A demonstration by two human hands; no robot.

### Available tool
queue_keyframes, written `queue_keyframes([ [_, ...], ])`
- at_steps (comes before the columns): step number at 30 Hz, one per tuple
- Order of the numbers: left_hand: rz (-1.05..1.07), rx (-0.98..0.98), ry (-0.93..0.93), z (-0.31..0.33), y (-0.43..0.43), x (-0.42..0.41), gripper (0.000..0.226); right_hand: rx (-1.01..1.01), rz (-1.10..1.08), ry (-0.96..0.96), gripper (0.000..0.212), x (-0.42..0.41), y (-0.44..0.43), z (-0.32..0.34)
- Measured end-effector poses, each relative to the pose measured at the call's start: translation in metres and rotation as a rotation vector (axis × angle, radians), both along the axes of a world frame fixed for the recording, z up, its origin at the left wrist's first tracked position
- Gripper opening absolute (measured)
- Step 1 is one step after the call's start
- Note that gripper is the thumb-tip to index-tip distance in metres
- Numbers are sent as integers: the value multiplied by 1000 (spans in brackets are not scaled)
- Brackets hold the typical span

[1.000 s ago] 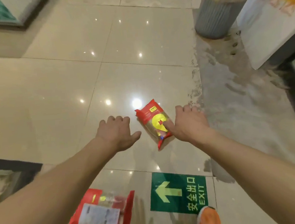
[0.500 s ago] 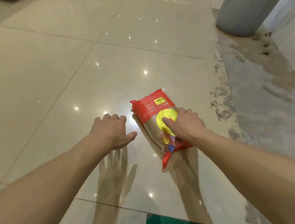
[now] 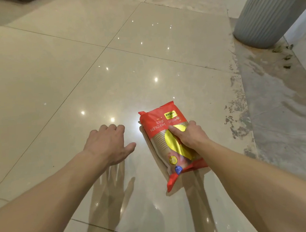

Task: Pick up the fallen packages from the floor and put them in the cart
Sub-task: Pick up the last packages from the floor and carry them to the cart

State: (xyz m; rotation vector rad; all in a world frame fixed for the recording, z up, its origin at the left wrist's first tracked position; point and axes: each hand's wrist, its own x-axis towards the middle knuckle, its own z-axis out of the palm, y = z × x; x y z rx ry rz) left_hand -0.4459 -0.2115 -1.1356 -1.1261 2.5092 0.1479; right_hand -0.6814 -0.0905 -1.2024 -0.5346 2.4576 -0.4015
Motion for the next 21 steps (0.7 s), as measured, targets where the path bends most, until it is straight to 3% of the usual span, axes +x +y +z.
queue_keyframes([
  [7, -21, 7, -22, 5, 13, 6, 75, -65, -43, -44, 104, 27, 5, 10],
  [15, 20, 16, -28, 40, 9, 62, 86, -108, 261, -48, 92, 86, -8, 55],
  [21, 27, 60, -136, 54, 21, 144, 104, -178, 373, -89, 91, 161, -7, 71],
])
